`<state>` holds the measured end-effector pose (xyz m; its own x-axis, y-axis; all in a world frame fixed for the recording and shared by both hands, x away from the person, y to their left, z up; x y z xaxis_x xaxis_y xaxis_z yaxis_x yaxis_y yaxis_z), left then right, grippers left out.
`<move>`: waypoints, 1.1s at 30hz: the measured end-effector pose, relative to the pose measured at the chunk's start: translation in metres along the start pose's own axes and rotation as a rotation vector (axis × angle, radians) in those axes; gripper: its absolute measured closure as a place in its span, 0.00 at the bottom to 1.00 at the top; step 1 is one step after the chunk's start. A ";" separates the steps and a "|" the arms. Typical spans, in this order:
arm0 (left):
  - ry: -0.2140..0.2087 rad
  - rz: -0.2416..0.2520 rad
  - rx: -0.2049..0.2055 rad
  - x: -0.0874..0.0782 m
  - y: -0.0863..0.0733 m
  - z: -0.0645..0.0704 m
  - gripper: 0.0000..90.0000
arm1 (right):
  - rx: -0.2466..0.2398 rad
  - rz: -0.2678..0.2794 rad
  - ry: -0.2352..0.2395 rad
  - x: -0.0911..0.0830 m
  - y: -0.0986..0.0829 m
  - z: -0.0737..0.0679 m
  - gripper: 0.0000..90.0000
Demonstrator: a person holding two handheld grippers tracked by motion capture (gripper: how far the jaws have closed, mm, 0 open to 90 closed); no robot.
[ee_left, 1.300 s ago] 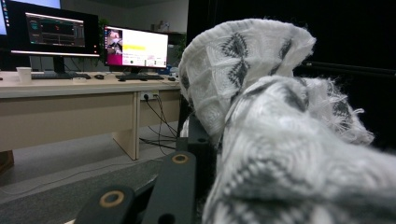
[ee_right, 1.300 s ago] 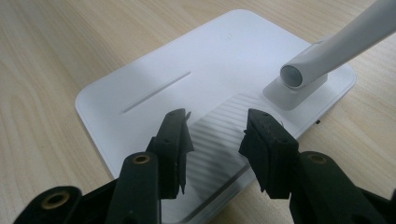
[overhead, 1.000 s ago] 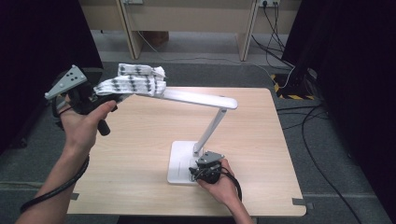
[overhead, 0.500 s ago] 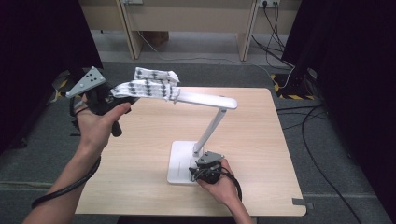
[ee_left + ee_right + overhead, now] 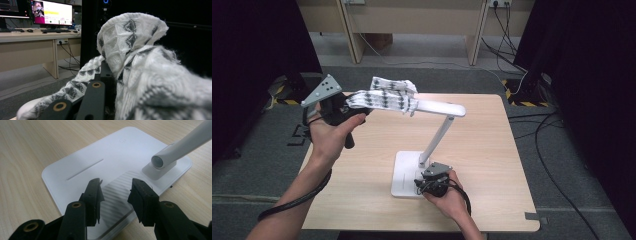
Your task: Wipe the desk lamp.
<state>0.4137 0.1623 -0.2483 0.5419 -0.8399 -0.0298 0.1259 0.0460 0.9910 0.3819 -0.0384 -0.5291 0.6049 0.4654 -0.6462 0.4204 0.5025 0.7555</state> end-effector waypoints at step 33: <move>-0.053 -0.031 -0.007 0.033 -0.007 0.020 0.92 | -0.004 0.004 0.002 0.000 0.000 0.000 0.67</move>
<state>0.4142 0.1240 -0.2538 0.4932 -0.8682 -0.0538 0.1479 0.0228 0.9887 0.3818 -0.0384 -0.5292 0.6053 0.4687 -0.6433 0.4155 0.5033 0.7576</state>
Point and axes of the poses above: each handheld gripper's, and its own axes: x roughly forward along the jaws, y roughly out of its top, z roughly to its right, the point moved 5 cm from there along x, roughly forward along the jaws, and after that the axes turned 10 degrees about -y, right-handed, at the moved point
